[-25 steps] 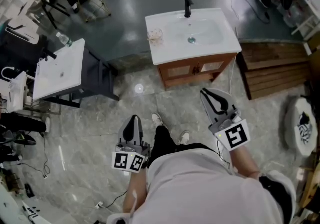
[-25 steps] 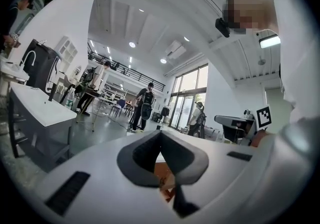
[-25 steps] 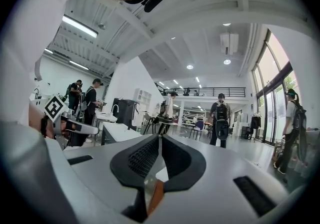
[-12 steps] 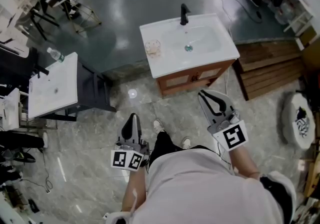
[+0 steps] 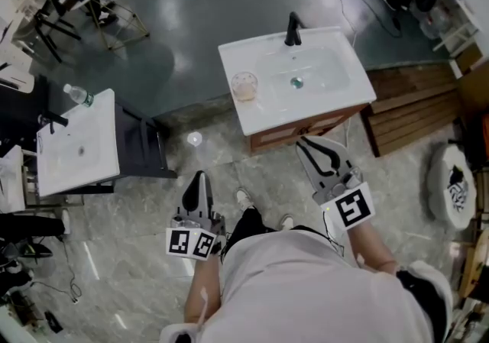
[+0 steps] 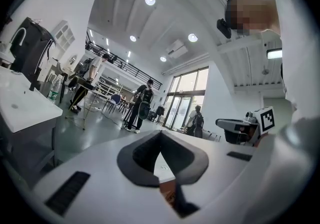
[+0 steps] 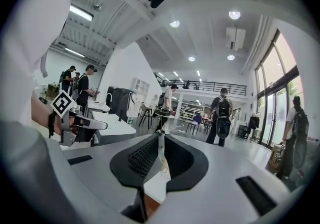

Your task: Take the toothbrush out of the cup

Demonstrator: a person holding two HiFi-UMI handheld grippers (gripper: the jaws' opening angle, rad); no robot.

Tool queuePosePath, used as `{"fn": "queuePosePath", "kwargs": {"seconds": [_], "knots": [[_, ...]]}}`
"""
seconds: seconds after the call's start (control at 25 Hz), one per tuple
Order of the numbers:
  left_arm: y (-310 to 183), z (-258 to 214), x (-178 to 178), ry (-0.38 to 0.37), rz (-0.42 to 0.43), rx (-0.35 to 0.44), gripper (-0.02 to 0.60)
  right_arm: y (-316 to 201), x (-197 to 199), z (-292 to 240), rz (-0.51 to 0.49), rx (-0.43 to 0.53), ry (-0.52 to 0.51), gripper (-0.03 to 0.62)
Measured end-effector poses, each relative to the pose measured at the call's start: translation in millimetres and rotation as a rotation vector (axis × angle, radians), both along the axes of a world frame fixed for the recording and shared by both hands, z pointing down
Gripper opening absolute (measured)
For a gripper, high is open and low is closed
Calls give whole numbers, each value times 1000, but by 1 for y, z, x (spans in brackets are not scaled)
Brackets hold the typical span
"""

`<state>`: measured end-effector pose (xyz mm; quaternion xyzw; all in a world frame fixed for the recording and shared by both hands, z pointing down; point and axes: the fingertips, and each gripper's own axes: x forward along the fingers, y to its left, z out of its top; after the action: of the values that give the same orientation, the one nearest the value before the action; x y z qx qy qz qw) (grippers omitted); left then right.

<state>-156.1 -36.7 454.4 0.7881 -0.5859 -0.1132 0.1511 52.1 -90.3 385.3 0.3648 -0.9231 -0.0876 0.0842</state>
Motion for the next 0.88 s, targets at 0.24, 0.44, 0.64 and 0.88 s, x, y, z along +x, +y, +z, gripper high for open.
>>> {"fn": "queuePosePath", "kwargs": {"seconds": [0.24,0.44,0.64,0.88], "knots": [[-40,5,-25,25,17,-2,2,-35,-31,1,6,-11,24,46],[-65,10,-42,41,44,-6,2,-55,-52,2,23,-4,40,46],[-84,12,-55,56,74,-9,2,-67,-66,5,37,-8,76,46],[-96,18,-69,69,90,-23,2,-74,-76,11,52,-13,144,47]]}}
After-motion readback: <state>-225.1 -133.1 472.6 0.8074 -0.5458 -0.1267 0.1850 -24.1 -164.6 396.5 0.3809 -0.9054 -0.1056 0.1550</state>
